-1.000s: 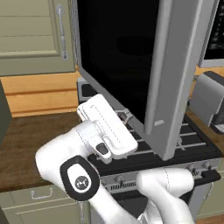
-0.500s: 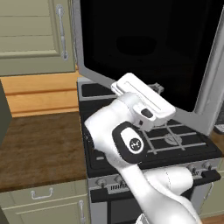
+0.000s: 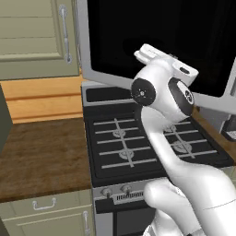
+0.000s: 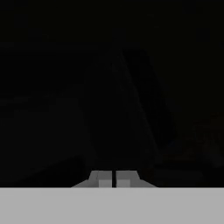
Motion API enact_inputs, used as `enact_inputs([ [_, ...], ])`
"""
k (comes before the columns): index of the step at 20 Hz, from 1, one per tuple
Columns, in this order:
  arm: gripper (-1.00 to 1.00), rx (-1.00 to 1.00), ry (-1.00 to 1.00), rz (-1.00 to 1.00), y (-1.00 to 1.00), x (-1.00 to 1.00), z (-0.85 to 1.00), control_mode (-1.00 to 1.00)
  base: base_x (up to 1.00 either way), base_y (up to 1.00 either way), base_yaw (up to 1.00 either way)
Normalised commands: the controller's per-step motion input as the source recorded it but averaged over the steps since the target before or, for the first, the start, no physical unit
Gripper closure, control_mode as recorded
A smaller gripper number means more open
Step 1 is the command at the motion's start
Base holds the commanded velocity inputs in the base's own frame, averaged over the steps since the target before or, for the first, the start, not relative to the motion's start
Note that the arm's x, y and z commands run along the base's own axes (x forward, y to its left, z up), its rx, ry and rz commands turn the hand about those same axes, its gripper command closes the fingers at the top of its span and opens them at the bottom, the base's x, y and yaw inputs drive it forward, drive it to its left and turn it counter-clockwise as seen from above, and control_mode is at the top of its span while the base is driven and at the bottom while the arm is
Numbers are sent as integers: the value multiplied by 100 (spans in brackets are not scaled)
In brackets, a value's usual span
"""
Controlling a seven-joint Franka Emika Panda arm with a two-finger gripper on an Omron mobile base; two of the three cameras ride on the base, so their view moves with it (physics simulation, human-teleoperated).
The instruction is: Open the microwave, place the bowl with waffle inside the microwave, then close the microwave door and turn it on.
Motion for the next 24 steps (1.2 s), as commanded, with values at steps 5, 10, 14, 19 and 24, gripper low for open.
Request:
enact_inputs([
  [5,100,18,27,32,-3,89,21,-100,0,0,0],
  [10,100,8,19,21,-7,100,-13,-100,0,0,0],
  [14,100,15,-1,28,-19,98,-43,-100,0,0,0],
  [19,100,15,-17,37,-38,93,-67,-100,0,0,0],
  [24,100,16,-16,34,-38,86,-14,-100,0,0,0],
])
